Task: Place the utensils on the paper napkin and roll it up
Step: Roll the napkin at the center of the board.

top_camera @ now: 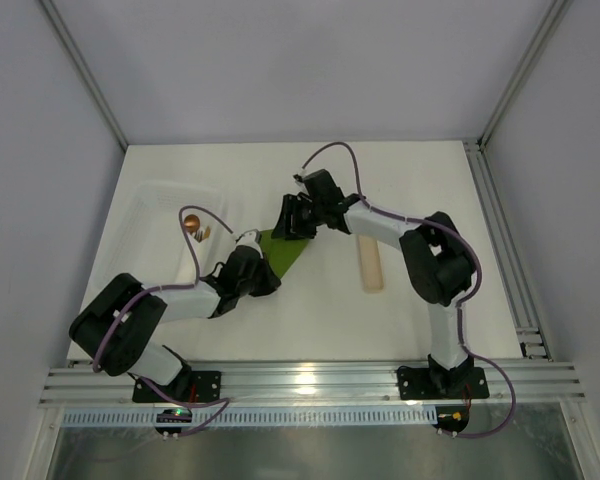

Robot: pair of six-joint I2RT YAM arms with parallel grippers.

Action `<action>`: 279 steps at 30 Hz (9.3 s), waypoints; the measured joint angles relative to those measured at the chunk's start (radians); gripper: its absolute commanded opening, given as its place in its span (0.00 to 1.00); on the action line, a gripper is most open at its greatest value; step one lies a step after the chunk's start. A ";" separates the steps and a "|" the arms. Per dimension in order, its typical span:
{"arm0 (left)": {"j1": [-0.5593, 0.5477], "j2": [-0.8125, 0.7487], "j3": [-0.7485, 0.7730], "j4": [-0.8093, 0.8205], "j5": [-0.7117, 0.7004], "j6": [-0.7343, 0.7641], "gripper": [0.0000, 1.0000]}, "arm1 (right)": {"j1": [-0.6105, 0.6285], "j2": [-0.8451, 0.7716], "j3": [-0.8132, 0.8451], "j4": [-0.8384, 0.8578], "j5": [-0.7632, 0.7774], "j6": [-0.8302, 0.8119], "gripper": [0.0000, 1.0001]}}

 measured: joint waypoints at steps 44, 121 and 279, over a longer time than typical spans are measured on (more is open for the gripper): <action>0.031 -0.074 0.003 -0.095 0.002 -0.010 0.00 | -0.003 0.008 -0.277 0.478 -0.306 0.024 0.04; 0.037 -0.026 0.201 -0.312 0.015 -0.044 0.00 | 0.076 -0.206 -0.637 0.489 -0.050 -0.061 0.04; 0.000 -0.036 0.068 -0.160 -0.031 -0.089 0.09 | -0.044 -0.019 -0.868 1.250 -0.294 0.352 0.04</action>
